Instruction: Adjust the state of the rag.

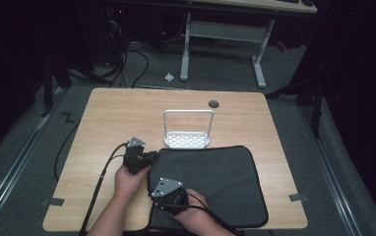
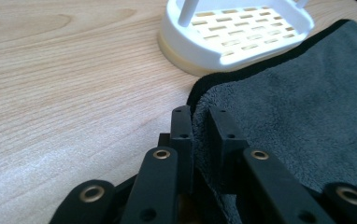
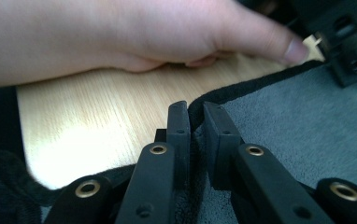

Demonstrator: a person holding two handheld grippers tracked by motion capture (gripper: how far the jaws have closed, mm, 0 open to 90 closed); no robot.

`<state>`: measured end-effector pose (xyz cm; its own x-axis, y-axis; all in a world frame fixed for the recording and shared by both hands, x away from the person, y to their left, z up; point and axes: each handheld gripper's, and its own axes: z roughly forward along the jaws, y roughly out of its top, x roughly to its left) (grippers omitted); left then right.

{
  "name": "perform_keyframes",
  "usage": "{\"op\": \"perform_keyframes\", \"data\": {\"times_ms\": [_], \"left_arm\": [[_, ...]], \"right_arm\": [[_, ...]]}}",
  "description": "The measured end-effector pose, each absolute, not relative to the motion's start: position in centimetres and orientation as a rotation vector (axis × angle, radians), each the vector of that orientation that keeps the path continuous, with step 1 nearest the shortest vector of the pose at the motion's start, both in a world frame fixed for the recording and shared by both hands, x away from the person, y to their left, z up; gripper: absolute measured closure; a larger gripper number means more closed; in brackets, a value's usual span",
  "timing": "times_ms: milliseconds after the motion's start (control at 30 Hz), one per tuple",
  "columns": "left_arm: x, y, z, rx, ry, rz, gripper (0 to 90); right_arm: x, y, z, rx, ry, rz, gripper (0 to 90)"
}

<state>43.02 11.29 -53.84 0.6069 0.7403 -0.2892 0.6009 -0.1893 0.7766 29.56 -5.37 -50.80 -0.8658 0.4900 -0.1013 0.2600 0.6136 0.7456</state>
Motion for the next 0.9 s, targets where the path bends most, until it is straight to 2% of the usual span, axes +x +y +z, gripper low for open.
{"op": "perform_keyframes", "data": {"times_ms": [233,533,900], "left_arm": [[43.0,12.5,-53.5,1.730,1.166,0.068,81.4],[42.3,13.9,-52.2,1.649,1.164,0.078,81.5],[40.6,20.3,-51.5,1.576,1.238,0.140,81.6]], "right_arm": [[29.1,-5.5,-49.5,0.592,2.491,1.173,82.0],[28.8,-4.0,-48.2,0.548,2.454,1.214,82.0],[28.5,1.0,-47.8,0.450,2.465,1.253,81.9]]}}
